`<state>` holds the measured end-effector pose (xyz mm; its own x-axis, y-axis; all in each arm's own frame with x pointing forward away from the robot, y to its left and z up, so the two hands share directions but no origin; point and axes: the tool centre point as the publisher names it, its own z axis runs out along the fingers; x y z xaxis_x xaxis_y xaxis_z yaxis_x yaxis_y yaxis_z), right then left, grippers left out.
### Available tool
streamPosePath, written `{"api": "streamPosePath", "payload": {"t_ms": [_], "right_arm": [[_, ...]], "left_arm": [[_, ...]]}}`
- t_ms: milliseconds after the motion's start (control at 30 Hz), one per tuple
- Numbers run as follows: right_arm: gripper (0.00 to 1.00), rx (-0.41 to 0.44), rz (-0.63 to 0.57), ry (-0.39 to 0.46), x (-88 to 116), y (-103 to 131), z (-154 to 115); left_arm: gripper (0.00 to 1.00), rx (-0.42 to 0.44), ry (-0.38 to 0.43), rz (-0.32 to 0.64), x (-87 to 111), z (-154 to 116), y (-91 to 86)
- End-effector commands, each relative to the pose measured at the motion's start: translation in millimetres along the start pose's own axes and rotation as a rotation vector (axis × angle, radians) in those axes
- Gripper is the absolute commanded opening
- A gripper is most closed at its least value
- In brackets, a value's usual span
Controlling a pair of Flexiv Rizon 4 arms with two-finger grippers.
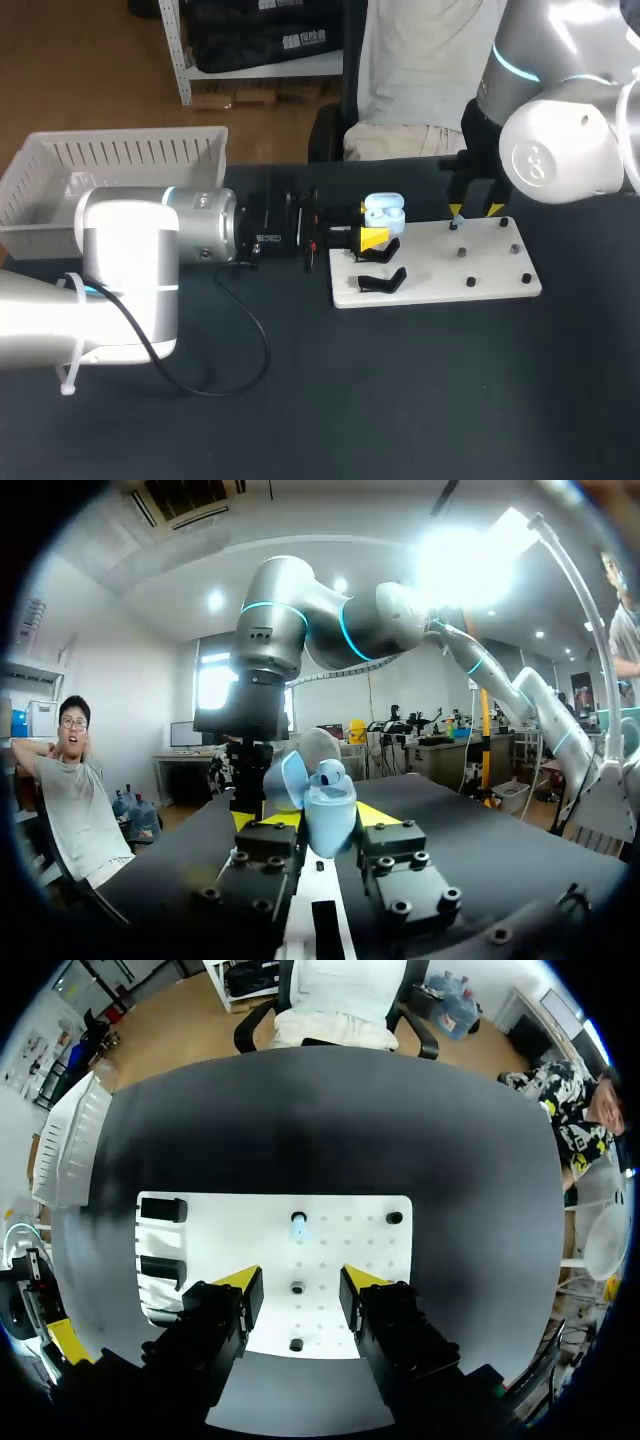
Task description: Pick up each earbud case from the left stands, insert the matching earbuds, close the lid, and place the case in the box.
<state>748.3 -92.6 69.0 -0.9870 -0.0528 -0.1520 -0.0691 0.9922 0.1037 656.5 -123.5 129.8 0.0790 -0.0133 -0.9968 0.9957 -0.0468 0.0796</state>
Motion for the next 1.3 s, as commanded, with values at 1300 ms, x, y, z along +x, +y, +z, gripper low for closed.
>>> {"api": "streamPosePath", "payload": {"t_ms": [1300], "right_arm": [[0.35,-0.022,0.023,0.04,-18,-2,45]], "left_arm": [[0.0,-0.003,-0.004,0.004,1.3,0,-0.4]]}}
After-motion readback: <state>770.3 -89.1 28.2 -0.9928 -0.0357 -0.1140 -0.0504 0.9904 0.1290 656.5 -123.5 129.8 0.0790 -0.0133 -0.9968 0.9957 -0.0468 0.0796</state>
